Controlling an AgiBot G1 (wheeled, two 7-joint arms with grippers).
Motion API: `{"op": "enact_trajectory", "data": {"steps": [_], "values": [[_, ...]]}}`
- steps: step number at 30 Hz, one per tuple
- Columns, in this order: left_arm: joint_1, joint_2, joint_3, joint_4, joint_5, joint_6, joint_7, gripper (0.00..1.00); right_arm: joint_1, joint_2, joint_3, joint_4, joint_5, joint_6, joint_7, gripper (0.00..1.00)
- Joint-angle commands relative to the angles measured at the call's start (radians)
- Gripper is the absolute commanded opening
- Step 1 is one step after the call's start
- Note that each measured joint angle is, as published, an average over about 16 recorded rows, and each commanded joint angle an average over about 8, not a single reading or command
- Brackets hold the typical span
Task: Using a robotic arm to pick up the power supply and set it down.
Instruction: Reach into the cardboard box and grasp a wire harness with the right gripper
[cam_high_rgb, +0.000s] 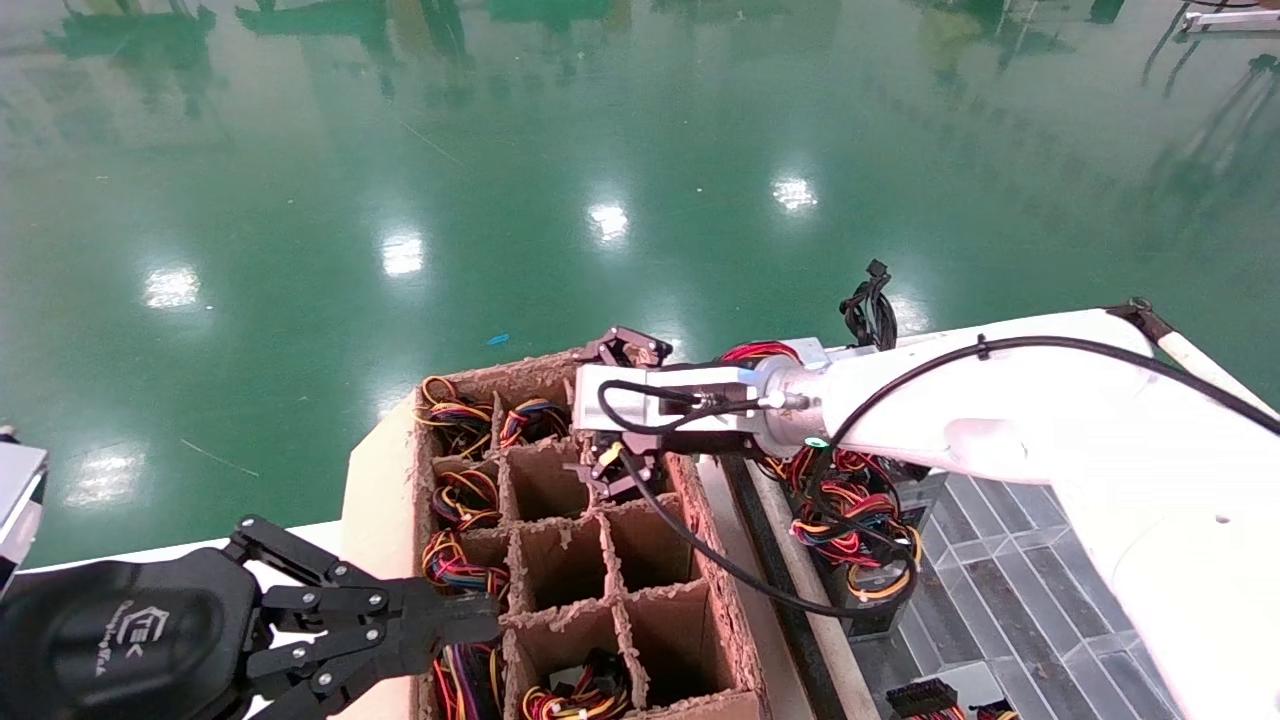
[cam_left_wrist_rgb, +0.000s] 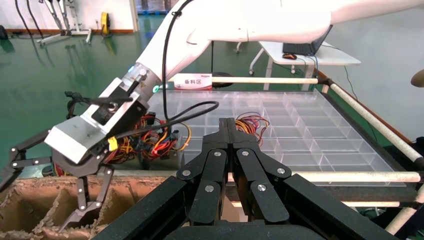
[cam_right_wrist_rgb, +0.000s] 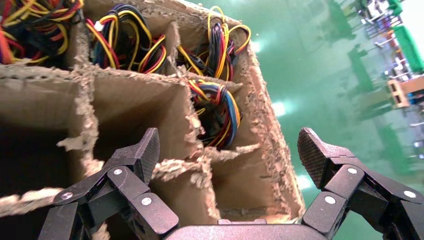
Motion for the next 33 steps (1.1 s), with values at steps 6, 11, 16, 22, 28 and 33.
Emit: {"op": "enact_trajectory", "data": {"steps": [6,11,16,22,28,33], "values": [[0.000,0.000,0.000,0.000,0.000,0.000,0.000,0.00,-0.025,-0.004,-0.112,0.076,0.048,0.086,-0.019,1.00],[0.000,0.000,0.000,0.000,0.000,0.000,0.000,0.00,-0.035,-0.003,-0.194,0.129,0.096,0.159,-0.026,1.00],[0.000,0.000,0.000,0.000,0.000,0.000,0.000,0.00,-0.032,-0.002,-0.260,0.162,0.143,0.250,-0.046,1.00],[0.000,0.000,0.000,0.000,0.000,0.000,0.000,0.00,-0.025,0.000,-0.338,0.180,0.183,0.326,-0.062,1.00],[0.000,0.000,0.001,0.000,0.000,0.000,0.000,0.00,-0.028,0.001,-0.411,0.204,0.205,0.390,-0.087,1.00],[0.000,0.000,0.001,0.000,0.000,0.000,0.000,0.00,-0.035,0.001,-0.457,0.222,0.230,0.437,-0.104,1.00]]}}
